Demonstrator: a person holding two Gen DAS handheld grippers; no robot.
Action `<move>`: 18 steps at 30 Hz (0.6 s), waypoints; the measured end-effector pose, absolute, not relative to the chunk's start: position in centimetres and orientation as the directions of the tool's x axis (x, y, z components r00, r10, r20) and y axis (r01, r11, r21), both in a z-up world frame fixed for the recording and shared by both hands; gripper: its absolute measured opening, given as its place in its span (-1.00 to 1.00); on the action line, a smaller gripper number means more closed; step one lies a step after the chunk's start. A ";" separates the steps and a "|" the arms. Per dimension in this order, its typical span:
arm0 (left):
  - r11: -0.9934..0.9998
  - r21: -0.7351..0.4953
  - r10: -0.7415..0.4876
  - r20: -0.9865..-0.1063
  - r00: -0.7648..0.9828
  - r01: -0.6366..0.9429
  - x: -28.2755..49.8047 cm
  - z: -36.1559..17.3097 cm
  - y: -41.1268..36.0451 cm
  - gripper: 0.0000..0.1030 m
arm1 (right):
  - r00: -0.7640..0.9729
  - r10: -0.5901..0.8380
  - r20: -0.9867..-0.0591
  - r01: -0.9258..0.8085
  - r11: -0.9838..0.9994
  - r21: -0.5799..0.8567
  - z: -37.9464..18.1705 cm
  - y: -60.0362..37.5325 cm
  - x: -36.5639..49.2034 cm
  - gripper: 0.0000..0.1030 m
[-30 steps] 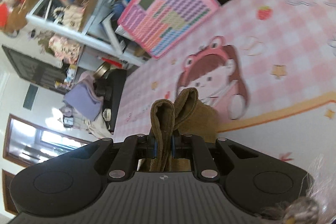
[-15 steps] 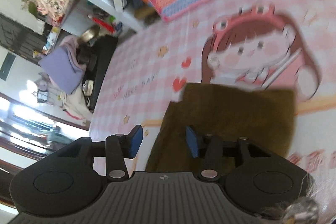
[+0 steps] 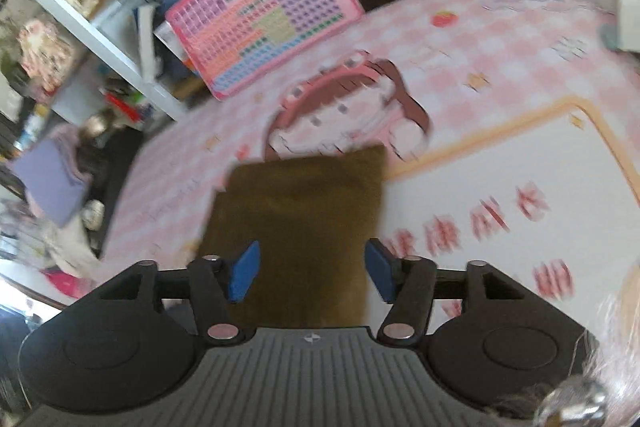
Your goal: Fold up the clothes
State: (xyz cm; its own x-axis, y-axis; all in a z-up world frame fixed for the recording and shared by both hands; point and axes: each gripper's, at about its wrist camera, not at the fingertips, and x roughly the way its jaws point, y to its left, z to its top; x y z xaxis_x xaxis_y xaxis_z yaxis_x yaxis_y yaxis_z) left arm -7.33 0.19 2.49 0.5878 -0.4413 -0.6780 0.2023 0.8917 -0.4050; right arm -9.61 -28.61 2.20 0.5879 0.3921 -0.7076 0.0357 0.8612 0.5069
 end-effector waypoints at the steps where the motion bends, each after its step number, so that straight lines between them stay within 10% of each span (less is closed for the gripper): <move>1: 0.892 -0.400 -0.443 -0.683 0.581 0.210 -7.1 2.3 0.0 0.02 | 0.584 0.378 -0.719 0.046 0.868 0.494 1.6 -28.4 -10.2 0.20; 8: 0.878 -0.393 -0.477 -0.674 0.564 0.272 -6.9 2.3 -0.9 -0.74 | 0.534 0.356 -0.767 0.093 0.876 0.472 -1.1 -26.4 -11.2 0.20; 13: 0.871 -0.257 -0.489 -0.543 0.683 0.419 -9.9 5.4 -1.6 -0.78 | 0.554 0.356 -0.753 0.060 0.885 0.462 -0.8 -25.5 -11.1 0.20; 18: 0.913 -0.289 -0.406 -0.698 0.589 0.287 -6.7 0.0 -0.3 -0.70 | 0.530 0.303 -0.792 0.033 0.926 0.377 -1.3 -23.7 -10.7 0.16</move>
